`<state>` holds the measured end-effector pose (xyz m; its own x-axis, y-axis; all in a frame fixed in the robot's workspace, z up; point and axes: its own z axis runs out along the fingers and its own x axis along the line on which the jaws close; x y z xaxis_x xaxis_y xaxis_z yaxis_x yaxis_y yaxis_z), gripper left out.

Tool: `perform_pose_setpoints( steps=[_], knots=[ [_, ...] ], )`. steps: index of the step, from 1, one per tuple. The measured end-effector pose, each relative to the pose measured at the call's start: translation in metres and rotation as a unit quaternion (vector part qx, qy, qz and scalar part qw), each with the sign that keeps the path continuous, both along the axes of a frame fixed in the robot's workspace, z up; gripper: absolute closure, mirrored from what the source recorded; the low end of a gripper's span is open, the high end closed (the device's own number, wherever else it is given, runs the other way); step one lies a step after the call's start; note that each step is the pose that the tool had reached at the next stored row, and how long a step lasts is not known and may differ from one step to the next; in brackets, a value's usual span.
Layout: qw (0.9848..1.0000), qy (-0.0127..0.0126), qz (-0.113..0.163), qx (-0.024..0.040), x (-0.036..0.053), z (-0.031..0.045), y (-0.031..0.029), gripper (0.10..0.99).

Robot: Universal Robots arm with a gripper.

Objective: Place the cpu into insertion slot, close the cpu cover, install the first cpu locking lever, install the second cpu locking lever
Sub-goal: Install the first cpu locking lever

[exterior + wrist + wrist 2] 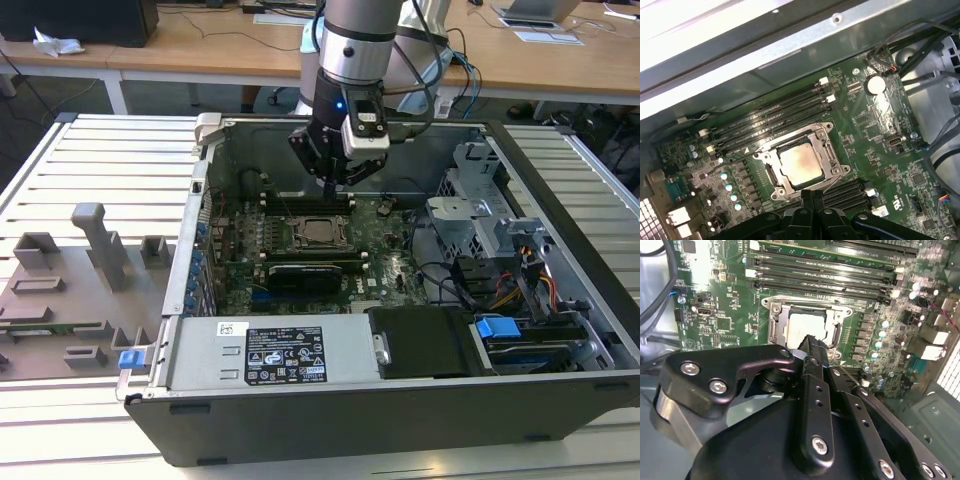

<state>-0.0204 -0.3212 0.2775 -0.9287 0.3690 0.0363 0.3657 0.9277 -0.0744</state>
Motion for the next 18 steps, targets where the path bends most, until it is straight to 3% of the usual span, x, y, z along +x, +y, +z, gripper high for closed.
perform_pose_setpoints(
  steps=[7,10,12,13,15,17,18],
  knots=[
    [0.9992,0.0000,0.041,0.0000,0.0000,0.0000,0.0000,0.980],
    [0.9976,-0.0001,0.069,0.0021,0.0000,0.0000,0.0000,0.980],
    [0.9970,-0.0012,0.076,0.0180,0.0000,0.0000,0.0000,0.980],
    [0.9964,-0.0022,0.079,0.0304,0.0000,0.0000,0.0000,0.980],
    [0.9948,-0.0028,0.092,0.0447,0.0001,0.0000,0.0000,0.980],
    [0.9932,-0.0024,0.106,0.0476,0.0001,0.0000,0.0001,0.980],
    [0.9902,-0.0013,0.131,0.0483,0.0001,0.0000,0.0000,0.980]
  ],
)
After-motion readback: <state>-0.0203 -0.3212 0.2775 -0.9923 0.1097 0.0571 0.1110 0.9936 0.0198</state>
